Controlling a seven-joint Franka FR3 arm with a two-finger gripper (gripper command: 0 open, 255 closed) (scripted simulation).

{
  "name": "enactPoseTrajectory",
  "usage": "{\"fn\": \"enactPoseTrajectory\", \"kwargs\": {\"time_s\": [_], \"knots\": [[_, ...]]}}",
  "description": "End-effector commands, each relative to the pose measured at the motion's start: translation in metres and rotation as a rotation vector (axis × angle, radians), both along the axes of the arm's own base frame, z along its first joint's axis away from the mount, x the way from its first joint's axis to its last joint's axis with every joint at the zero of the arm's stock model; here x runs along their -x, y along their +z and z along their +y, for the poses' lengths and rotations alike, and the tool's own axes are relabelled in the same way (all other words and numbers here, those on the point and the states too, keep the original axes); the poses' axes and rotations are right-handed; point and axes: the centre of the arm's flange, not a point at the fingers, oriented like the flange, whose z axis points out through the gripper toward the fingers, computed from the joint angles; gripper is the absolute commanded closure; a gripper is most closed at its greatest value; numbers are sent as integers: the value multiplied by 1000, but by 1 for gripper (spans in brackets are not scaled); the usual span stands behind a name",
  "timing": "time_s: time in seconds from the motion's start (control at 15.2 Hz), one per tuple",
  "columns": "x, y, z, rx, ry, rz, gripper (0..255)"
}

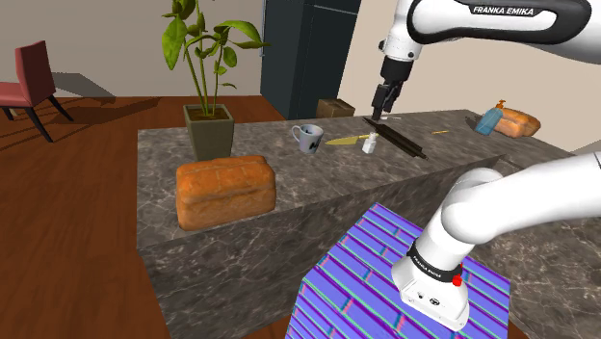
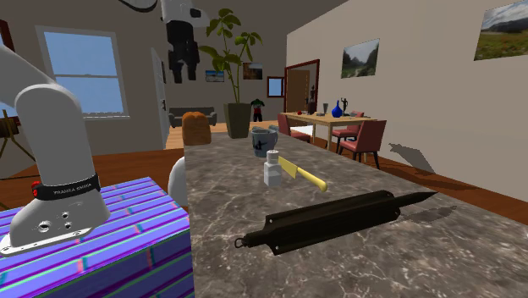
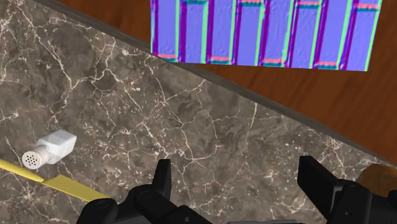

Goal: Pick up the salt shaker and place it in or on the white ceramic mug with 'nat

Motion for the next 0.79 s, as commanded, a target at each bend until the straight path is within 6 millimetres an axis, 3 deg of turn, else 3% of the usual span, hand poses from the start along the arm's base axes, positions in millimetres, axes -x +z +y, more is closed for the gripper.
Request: {"fn": "enactPoseTrajectory", "kwargs": {"time_s": [0.0,0.73], "knots": [[-7,-12,-24,6,-2,-4,0],[-45,-82,-141,34,-15,-22,0]]}}
